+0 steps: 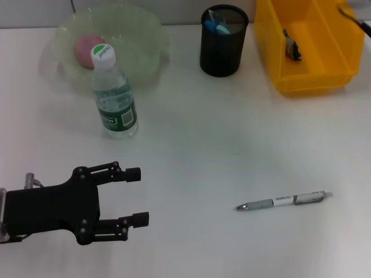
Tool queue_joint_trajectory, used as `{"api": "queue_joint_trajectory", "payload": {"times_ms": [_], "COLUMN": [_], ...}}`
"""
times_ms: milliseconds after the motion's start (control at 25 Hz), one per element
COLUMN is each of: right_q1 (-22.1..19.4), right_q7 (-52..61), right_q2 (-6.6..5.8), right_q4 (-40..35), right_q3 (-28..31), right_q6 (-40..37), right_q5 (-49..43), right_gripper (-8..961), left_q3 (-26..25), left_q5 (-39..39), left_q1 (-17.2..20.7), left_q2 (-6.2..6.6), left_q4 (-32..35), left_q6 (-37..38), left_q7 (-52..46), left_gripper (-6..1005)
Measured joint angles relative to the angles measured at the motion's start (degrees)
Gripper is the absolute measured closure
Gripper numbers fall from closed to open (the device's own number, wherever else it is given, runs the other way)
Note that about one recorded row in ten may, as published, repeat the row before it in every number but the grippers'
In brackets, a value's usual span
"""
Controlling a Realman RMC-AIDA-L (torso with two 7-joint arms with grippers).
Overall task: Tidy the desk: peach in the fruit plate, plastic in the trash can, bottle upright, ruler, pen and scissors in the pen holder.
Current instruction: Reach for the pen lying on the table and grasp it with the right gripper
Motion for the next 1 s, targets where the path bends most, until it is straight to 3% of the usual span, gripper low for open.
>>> {"api": "queue_joint_trajectory", "payload": {"times_ms": [40,240,640,1000], "right_q1": [0.0,-1.8,3.5,7.5], "right_q7": [0.0,13.4,26.8,29.7], "right_q2": [0.00,-2.95,-4.66,-3.96], "right_q4": [0.0,-8.6,-15.8,-18.0], "right_q3": [0.0,2.0,6.5,5.9], "right_q6": [0.0,-7.5,-17.5,-19.0], "right_q5": [0.0,-17.7,-50.4,-66.6], "right_gripper": [169,169,169,170], "left_q3": [0.0,0.0,0.0,-0.3], "left_q5": [0.0,0.1,-0.1,-0.3], "left_q1": [0.0,-0.2,-0.4,-0.3], "left_q2": [0.00,-0.05,0.01,-0.08], "left_q4": [0.0,0.0,0.0,-0.1], "left_q6": [0.0,0.0,0.1,-0.1], "left_q7": [0.0,0.0,-0.1,-0.3], "left_gripper": [225,226,227,228]}}
